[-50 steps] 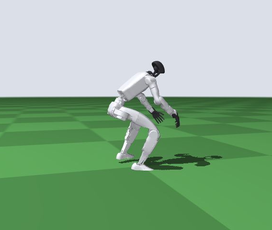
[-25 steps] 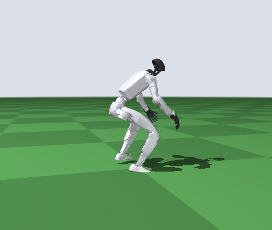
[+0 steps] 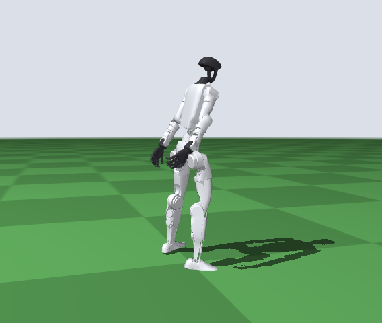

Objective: In place motions

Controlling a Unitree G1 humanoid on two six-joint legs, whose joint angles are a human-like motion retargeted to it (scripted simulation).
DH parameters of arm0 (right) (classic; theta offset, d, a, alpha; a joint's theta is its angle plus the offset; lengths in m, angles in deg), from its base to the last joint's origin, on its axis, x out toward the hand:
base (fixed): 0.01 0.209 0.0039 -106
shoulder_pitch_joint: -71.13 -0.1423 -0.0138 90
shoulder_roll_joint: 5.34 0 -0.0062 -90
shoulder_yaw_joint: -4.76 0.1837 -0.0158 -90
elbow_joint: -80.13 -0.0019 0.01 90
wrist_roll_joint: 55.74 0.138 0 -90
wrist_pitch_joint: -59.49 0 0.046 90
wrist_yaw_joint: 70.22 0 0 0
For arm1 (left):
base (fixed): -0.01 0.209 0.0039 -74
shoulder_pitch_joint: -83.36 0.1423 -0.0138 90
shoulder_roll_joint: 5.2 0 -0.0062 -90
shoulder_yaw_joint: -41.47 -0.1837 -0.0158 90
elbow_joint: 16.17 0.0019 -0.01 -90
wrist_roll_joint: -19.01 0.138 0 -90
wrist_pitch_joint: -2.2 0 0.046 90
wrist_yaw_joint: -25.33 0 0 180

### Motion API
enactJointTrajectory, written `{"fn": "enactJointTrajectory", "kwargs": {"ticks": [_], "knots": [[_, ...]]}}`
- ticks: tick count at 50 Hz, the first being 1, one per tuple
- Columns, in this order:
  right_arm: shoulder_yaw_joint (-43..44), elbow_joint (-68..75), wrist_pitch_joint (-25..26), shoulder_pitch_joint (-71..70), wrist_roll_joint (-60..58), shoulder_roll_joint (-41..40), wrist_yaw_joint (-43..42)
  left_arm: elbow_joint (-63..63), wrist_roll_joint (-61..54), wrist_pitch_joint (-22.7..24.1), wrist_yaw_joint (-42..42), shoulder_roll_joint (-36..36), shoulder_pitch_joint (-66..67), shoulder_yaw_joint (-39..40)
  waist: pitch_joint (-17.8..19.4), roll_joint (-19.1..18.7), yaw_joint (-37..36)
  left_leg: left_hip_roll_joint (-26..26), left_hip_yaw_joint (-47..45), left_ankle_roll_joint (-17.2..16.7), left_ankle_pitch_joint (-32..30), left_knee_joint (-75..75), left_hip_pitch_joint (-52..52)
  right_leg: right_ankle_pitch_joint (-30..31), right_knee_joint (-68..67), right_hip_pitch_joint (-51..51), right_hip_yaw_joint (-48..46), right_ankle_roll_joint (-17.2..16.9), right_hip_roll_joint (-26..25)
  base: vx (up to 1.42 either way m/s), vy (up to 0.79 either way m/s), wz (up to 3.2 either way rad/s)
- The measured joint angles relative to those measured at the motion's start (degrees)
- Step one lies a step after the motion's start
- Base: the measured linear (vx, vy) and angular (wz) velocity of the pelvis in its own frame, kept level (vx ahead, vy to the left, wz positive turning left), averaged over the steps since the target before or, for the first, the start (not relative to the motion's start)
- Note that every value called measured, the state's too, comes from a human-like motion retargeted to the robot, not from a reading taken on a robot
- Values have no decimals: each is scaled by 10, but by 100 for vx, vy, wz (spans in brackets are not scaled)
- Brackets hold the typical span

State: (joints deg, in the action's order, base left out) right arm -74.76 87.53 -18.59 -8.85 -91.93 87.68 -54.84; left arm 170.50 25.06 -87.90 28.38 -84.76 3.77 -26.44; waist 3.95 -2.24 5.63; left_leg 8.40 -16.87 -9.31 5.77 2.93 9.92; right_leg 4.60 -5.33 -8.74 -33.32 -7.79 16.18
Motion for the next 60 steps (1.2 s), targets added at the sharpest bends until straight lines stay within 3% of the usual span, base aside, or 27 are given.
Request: {"fn": "enactJointTrajectory", "kwargs": {"ticks": [2,9,14,23,27,35,40,44,48,53,57,60], "knots": [[6,0,10,7,38,-1,10,7,-10,-6,-6,4,11,8,11,7,-11,4,-54,5,7,-4,-38,-3,1,23,-17,3,-2,6,3,-51],[-12,-36,-54,-29,112,-14,-41,2,6,1,-17,-15,-9,-9,-16,12,19,-5,-17,22,18,15,-31,-2,14,33,-9,3,-4,13,-1,7],[-85,-146,-88,-127,135,-26,-30,-53,-37,4,-28,-44,-127,-58,33,14,16,16,-33,35,31,68,-6,-25,-59,-9,7,14,15,-22,-1,-22],[-147,-350,-124,-430,131,-6,24,-215,-73,19,-15,-142,-471,-155,60,9,-19,95,43,69,140,464,363,-144,-389,-336,65,35,75,-52,-8,-2],[-149,-382,-142,-558,124,-3,57,-226,-78,28,-19,-183,-610,-195,52,24,-31,86,98,78,198,664,531,-195,-573,-510,129,54,92,-22,-6,-19],[-232,-458,-161,-764,210,55,37,-260,-160,58,-40,-209,-816,-191,110,41,-27,86,126,135,255,953,773,-274,-871,-771,184,136,104,-24,0,-2],[-261,-479,-179,-835,230,101,7,-277,-150,51,-31,-243,-872,-208,231,44,-30,100,114,190,291,1085,791,-331,-1034,-806,203,184,119,-17,3,-14],[-261,-480,-188,-798,266,94,-8,-275,-145,55,-13,-242,-830,-204,254,41,-38,105,120,215,314,1151,799,-358,-1107,-812,207,214,108,-1,3,-30],[-241,-481,-216,-762,284,82,-26,-276,-145,65,-8,-236,-792,-181,258,40,-44,102,122,222,319,1161,800,-363,-1120,-812,212,219,96,0,0,-5],[-225,-468,-226,-777,282,106,-14,-255,-143,60,-2,-254,-799,-163,244,38,-38,93,109,208,295,1075,795,-331,-1031,-807,219,192,85,-8,-1,19],[-213,-476,-219,-750,229,136,4,-251,-129,57,-4,-271,-788,-163,187,27,-31,77,110,174,256,943,780,-280,-886,-776,204,150,82,0,-3,36],[-188,-478,-213,-663,172,129,-4,-260,-82,60,-7,-273,-724,-164,152,23,-29,70,117,136,233,831,706,-239,-758,-693,195,110,72,18,-1,10]]}}
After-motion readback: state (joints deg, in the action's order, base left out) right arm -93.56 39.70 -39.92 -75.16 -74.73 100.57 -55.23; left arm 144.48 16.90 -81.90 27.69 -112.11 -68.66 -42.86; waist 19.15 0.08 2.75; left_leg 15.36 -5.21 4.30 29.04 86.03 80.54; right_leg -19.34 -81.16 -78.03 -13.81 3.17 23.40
